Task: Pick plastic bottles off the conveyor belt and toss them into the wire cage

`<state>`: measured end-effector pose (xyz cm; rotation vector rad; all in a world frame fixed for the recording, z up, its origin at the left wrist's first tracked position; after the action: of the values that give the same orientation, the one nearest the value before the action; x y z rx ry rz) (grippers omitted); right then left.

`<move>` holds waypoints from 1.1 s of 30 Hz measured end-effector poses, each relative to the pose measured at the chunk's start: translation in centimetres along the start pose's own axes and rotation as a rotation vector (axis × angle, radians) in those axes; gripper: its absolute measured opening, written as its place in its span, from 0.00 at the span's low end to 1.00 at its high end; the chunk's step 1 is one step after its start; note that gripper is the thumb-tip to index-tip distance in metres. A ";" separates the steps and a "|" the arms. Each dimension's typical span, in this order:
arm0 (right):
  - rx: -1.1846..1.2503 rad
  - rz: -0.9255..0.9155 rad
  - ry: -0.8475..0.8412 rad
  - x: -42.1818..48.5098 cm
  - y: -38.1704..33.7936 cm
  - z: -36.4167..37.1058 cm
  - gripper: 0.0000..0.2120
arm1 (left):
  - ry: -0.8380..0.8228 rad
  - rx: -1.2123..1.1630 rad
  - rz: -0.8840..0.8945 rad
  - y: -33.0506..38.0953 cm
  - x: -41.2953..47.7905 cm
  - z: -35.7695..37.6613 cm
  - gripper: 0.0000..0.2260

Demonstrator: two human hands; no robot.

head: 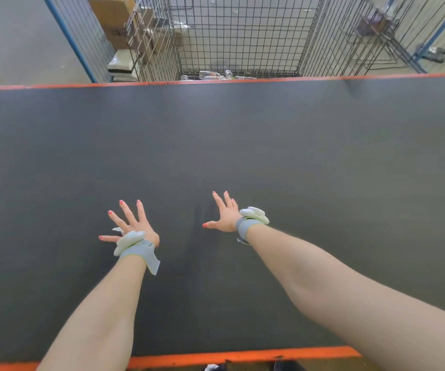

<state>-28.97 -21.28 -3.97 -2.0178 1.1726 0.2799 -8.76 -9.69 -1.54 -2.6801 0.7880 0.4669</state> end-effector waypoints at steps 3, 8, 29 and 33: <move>0.026 -0.010 -0.005 0.3 -0.7 0.1 0.49 | -0.241 -0.036 0.073 -0.5 0.7 1.5 0.41; 0.010 -0.005 -0.030 0.7 -1.2 -0.1 0.49 | -0.287 -0.037 0.339 1.4 -0.1 3.7 0.33; -0.314 -0.159 0.010 0.7 -0.4 1.8 0.32 | -0.216 -0.357 0.022 -2.1 1.6 2.4 0.39; -0.312 -0.153 -0.002 0.6 -2.2 1.7 0.34 | -0.206 -0.328 0.059 -3.3 1.3 2.8 0.40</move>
<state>-26.52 -19.84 -4.26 -2.3636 1.0151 0.4082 -6.44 -6.63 -3.89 -2.8422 0.7890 0.9441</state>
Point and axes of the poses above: each hand's wrist, its own x-axis towards the middle knuckle, its own z-axis out of the palm, y = z × x, the point moved 2 cm from there along x, towards the middle knuckle, and after that the axes turned 8 degrees about -z, right-handed, at the moved point
